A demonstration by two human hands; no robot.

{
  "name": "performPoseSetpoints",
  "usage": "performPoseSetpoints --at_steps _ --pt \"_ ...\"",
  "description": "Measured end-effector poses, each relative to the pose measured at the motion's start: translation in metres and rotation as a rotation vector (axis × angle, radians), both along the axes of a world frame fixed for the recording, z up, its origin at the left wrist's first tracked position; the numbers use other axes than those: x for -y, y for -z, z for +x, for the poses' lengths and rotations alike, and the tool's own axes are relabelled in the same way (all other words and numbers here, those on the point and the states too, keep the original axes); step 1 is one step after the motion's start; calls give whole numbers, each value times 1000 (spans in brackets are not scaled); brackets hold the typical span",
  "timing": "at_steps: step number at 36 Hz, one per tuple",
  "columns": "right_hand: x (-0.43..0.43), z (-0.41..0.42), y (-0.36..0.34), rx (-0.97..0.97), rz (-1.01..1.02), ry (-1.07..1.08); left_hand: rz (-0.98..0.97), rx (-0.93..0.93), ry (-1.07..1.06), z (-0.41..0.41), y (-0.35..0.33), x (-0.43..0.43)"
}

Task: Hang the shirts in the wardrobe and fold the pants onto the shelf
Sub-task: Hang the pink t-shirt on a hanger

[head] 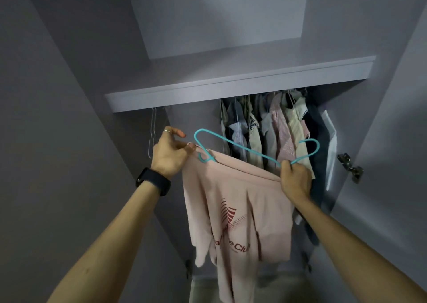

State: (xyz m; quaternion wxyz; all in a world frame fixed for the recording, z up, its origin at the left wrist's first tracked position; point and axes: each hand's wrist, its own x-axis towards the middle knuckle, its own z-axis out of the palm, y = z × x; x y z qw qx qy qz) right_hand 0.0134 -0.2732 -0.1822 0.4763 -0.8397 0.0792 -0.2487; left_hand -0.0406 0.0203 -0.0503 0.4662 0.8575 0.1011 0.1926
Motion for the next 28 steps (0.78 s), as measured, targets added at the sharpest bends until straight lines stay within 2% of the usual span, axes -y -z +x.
performPoseSetpoints --at_steps 6,12,17,23,25,28 --pt "12 -4 -12 -25 91 90 22 36 44 5 0 4" --pt "16 -17 -14 3 -161 18 -1 45 0 13 11 3" --pt "22 -19 -13 -43 -190 7 -71 132 -85 14 18 13" --pt "30 -20 -16 23 -275 32 143 375 -117 11 10 33" --pt "28 -17 -25 45 -271 40 102 419 -167 12 7 34" --pt "24 -18 -29 34 -250 42 -82 443 -249 17 10 38"
